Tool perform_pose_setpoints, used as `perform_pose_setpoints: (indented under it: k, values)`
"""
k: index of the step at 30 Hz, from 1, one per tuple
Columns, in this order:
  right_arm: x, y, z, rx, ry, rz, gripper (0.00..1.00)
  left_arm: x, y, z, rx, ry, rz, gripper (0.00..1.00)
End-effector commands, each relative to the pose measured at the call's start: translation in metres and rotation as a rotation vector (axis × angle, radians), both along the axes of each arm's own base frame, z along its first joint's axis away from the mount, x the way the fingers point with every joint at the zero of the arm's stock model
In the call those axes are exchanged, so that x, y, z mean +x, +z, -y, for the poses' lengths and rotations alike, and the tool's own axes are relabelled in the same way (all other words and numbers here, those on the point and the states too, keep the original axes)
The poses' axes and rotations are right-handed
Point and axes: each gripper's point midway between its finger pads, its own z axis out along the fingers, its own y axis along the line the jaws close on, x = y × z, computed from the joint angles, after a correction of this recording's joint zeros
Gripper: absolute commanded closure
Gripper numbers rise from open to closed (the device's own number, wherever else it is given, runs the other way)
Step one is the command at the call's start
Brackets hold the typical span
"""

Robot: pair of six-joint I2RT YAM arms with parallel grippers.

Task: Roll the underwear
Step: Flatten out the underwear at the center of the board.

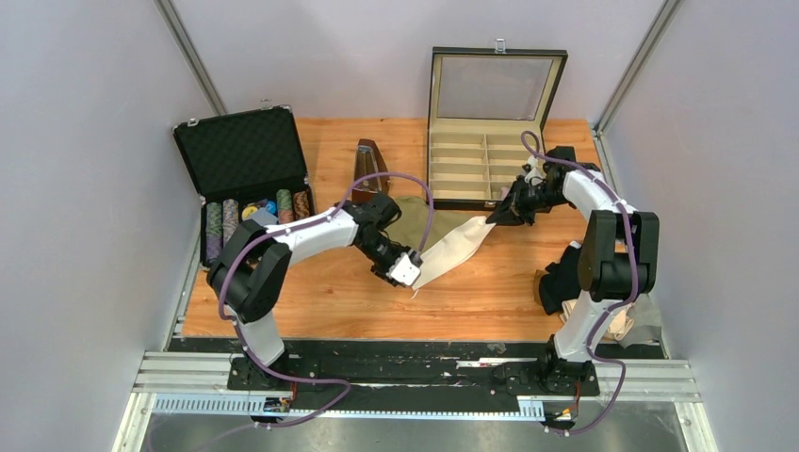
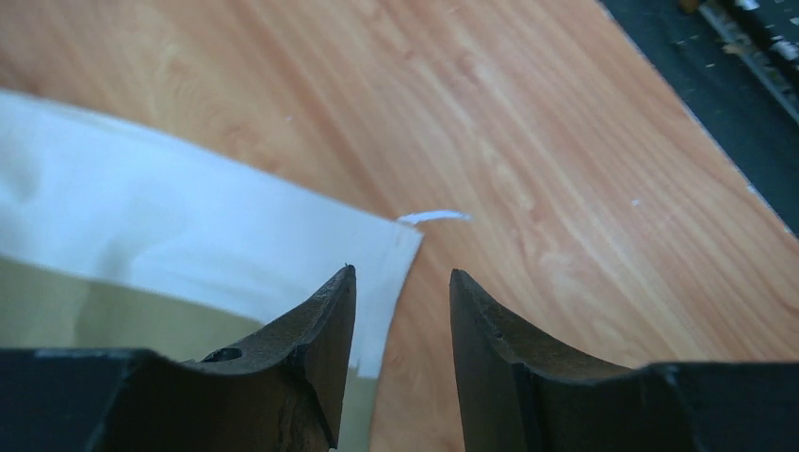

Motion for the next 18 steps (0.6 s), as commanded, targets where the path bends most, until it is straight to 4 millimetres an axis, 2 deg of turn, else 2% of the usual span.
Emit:
perform_pose_setpoints:
  k: [1,8,11,18]
  values:
    - [0.017,0.013,0.002,0.010,-0.025,0.039,1.00,-0.028,0.005,0.009,-0.027,-0.161,0.018,0.52]
    - [0.011,0.014,0.000,0.038,-0.055,0.010,1.00,-0.023,-0.022,0.013,0.051,-0.160,0.092,0.58]
    - [0.008,0.012,0.000,0.036,-0.058,0.001,1.00,-0.021,-0.034,0.009,0.103,-0.171,0.107,0.62]
    - [0.007,0.012,0.000,0.035,-0.060,0.003,1.00,-0.016,-0.050,0.007,0.141,-0.168,0.146,0.63]
